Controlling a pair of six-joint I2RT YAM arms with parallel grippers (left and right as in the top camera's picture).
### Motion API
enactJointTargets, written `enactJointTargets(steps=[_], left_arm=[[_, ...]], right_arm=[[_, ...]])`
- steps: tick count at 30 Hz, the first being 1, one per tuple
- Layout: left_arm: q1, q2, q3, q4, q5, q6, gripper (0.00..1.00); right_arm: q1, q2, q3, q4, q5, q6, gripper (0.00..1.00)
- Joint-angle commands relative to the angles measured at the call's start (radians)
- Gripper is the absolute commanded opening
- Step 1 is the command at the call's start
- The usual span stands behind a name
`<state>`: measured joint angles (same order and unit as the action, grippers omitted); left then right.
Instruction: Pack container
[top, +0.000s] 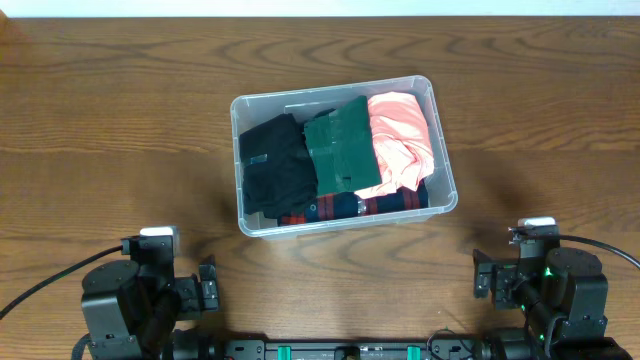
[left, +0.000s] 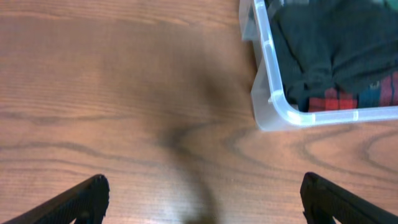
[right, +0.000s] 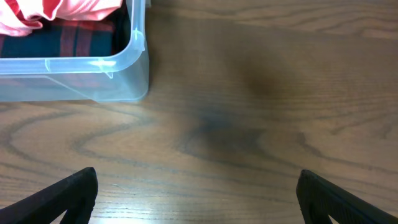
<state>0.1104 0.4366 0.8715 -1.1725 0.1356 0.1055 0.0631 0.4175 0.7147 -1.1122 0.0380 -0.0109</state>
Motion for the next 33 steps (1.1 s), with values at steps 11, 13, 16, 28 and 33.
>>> enactJointTargets(steps=[11, 13, 16, 28, 33], left_arm=[[0.002, -0.002, 0.002, -0.002, 0.010, 0.006, 0.98], [0.002, -0.002, 0.002, -0.002, 0.010, 0.006, 0.98], [0.002, -0.002, 0.002, -0.002, 0.010, 0.006, 0.98], [0.002, -0.002, 0.002, -0.002, 0.010, 0.006, 0.98], [0.002, -0.002, 0.002, -0.002, 0.010, 0.006, 0.98]], right_arm=[[0.010, -0.076, -0.005, -0.005, 0.006, 0.006, 0.99], [0.010, -0.127, -0.013, 0.000, 0.005, 0.006, 0.99], [0.009, -0.220, -0.043, 0.035, -0.008, 0.006, 0.99], [0.010, -0.413, -0.449, 0.657, -0.046, -0.060, 0.99], [0.010, -0.413, -0.654, 0.991, -0.043, -0.100, 0.99]])
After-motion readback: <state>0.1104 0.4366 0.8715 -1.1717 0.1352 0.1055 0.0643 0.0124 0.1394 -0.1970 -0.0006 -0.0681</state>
